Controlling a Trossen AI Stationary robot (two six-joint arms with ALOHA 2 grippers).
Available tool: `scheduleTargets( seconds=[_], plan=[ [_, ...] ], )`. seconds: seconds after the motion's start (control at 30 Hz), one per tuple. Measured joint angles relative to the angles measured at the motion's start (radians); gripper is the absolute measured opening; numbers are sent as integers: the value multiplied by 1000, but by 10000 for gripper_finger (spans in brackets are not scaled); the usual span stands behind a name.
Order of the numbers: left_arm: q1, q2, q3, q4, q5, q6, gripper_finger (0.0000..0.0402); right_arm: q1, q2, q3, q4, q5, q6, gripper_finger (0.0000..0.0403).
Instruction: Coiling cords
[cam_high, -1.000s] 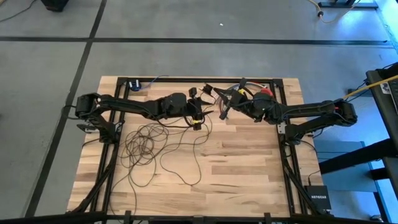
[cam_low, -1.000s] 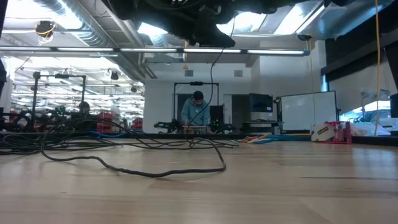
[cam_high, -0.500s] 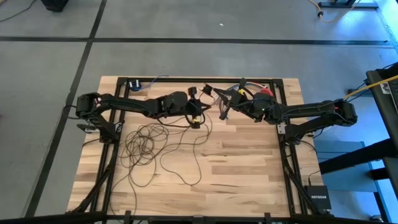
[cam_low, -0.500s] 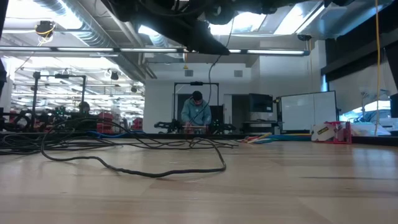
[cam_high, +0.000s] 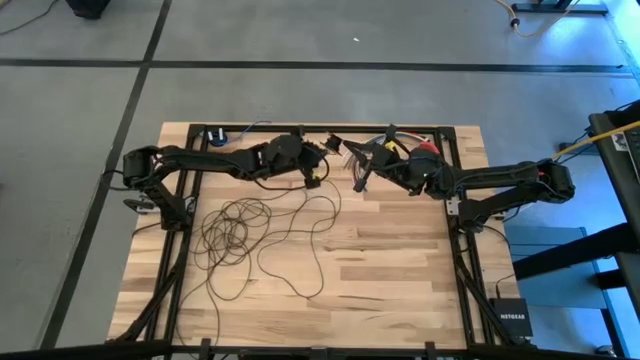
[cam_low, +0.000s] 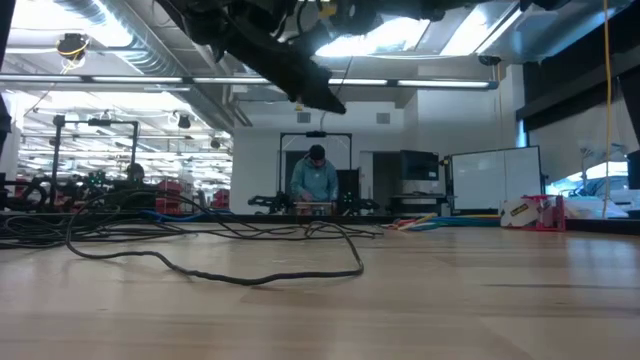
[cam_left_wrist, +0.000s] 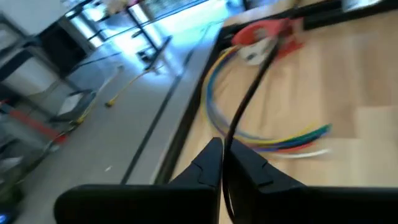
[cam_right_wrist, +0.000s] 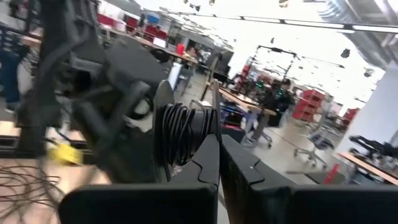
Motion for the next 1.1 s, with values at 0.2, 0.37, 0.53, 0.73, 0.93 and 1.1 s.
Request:
scheduleTargets(
  seconds=[0.2, 0.37, 0.53, 0.73, 0.93, 1.1],
  plan=[
    [16, -21, 0, 0, -133, 86, 2, -1, 1, 0, -22, -1, -5, 6],
    [16, -95, 0, -21, -153, 141, 4, -1, 1, 0, -40, -1, -32, 6],
    [16, -192, 0, -69, -153, 150, 5, -1, 1, 0, -72, -1, -52, 6],
    [22, -298, 0, -155, -147, 108, 5, -1, 1, 0, -90, 0, -92, 6],
    [22, -365, 0, -170, 7, 23, 5, -1, 1, 0, -110, 0, -104, 6],
    [22, -378, 0, -110, 166, -88, 5, -1, 9, 0, -121, 0, -140, 6]
  ],
)
